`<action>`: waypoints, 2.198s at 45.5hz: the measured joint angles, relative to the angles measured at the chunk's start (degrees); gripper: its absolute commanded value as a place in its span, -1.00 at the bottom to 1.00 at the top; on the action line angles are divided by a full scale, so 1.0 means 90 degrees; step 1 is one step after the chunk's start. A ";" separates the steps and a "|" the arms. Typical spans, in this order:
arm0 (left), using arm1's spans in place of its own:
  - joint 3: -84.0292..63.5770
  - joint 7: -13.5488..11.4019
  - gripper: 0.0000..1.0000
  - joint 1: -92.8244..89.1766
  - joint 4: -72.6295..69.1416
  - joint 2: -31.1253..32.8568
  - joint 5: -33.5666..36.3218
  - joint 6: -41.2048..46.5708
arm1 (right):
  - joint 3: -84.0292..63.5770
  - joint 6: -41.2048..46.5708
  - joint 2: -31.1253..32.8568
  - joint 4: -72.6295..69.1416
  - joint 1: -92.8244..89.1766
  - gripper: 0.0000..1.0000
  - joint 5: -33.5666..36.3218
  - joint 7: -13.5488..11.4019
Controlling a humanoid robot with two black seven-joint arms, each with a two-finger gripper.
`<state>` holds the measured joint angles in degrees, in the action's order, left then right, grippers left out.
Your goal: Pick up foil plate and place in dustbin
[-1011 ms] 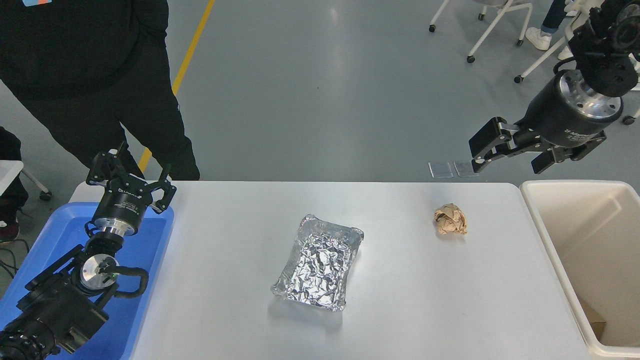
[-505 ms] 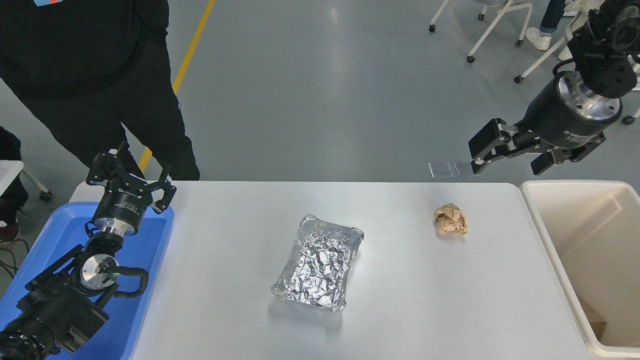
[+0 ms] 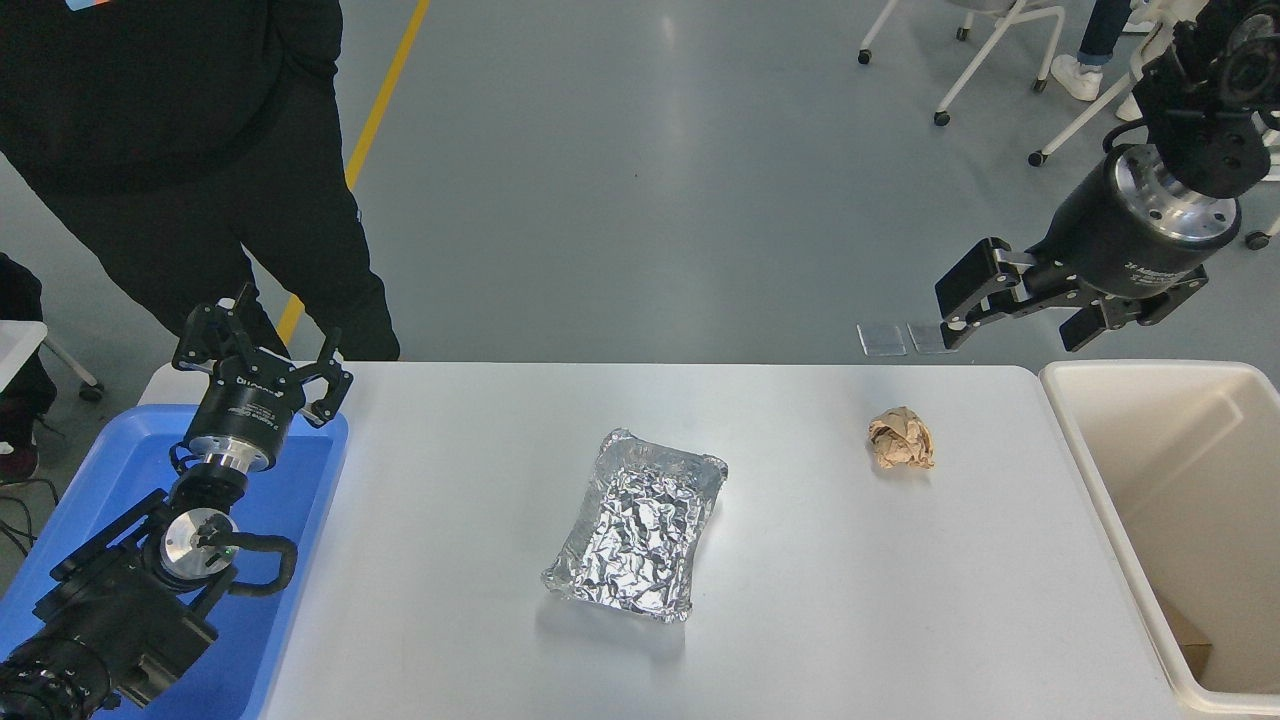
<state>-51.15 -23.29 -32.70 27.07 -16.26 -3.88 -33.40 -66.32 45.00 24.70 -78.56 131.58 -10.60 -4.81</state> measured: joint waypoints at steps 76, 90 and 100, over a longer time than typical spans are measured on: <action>0.0000 0.0000 0.98 0.0000 0.0000 0.0001 0.0001 -0.0001 | 0.1915 -0.0621 -0.1491 0.1429 -0.2882 1.00 0.0864 0.0006; 0.0000 0.0000 0.98 0.0000 0.0000 0.0000 0.0001 -0.0005 | 0.2675 -0.0803 -0.2037 0.2407 -0.4275 1.00 0.0925 0.0006; 0.0000 0.0000 0.98 0.0000 0.0000 0.0000 0.0001 -0.0009 | 0.3168 -0.0965 -0.2432 0.3254 -0.5249 1.00 0.0935 0.0007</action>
<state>-51.15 -23.29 -32.69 27.07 -16.26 -3.87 -33.48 -37.81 36.31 2.82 -49.27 84.34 -2.18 -4.75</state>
